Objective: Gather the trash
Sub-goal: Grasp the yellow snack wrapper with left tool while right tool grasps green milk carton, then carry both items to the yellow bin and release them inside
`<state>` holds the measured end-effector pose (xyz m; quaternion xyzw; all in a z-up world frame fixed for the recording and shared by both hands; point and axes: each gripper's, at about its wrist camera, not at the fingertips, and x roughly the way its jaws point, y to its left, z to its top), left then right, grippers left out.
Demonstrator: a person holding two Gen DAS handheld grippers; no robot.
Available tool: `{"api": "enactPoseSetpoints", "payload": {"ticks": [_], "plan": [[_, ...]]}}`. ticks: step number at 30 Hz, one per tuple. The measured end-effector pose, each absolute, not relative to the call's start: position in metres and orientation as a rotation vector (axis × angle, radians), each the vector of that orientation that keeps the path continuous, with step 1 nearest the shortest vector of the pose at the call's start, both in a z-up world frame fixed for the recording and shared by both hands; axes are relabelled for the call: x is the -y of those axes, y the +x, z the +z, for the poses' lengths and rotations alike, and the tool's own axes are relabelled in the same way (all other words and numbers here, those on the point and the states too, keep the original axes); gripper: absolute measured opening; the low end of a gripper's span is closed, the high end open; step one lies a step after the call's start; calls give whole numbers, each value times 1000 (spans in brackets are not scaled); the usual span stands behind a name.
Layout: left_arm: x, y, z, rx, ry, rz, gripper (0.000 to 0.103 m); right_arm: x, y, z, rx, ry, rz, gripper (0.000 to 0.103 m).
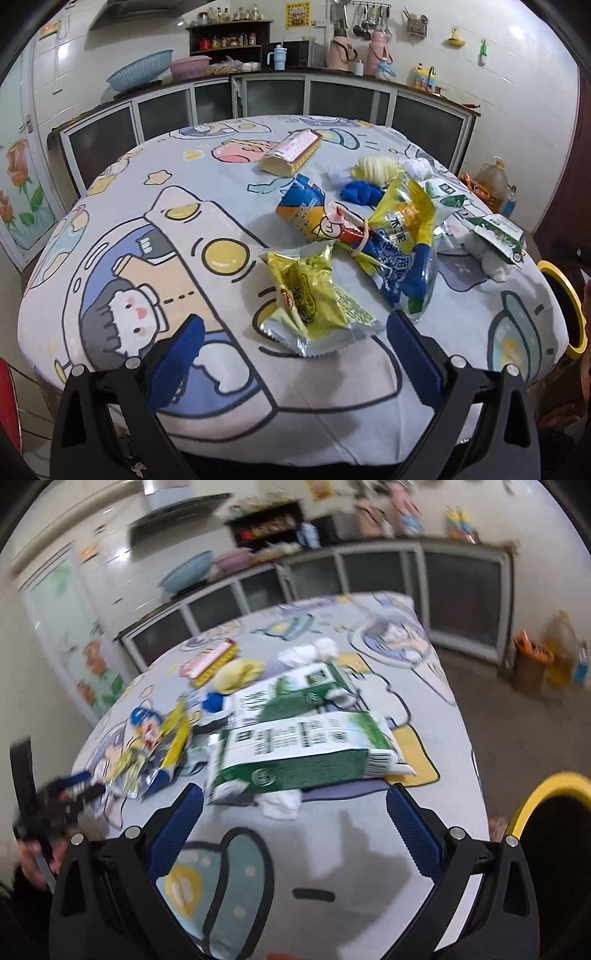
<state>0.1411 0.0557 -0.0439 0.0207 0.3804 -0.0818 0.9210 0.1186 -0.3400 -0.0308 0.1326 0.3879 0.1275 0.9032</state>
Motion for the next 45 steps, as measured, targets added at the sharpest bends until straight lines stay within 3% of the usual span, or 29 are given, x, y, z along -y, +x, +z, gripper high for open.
{"api": "enactPoseSetpoints", "payload": {"ticks": [15, 27, 28, 29, 30, 31, 32, 33, 38, 45], "plan": [[-50, 186, -58, -849, 59, -281, 95, 364, 170, -77, -992, 795, 401, 95], [-41, 237, -79, -941, -18, -366, 95, 352, 222, -89, -1056, 921, 440, 96], [-39, 240, -80, -943, -23, -368, 93, 351, 225, -89, -1059, 921, 437, 95], [-38, 240, -80, -942, -25, -369, 83, 350, 226, -89, -1059, 926, 439, 94], [-38, 241, -80, -939, -23, -362, 76, 349, 228, -88, -1063, 937, 443, 80], [-37, 240, -80, -940, -16, -351, 66, 350, 230, -88, -1073, 940, 440, 55], [-36, 239, -80, -939, -9, -348, 58, 350, 232, -90, -1083, 956, 440, 51], [-36, 237, -79, -936, 0, -346, 50, 352, 233, -92, -1086, 977, 441, 47], [-44, 216, -68, -904, 11, -369, 32, 349, 219, -77, -1042, 943, 493, 42], [-61, 182, -34, -820, -5, -387, 29, 358, 189, -27, -910, 869, 547, 33]]}}
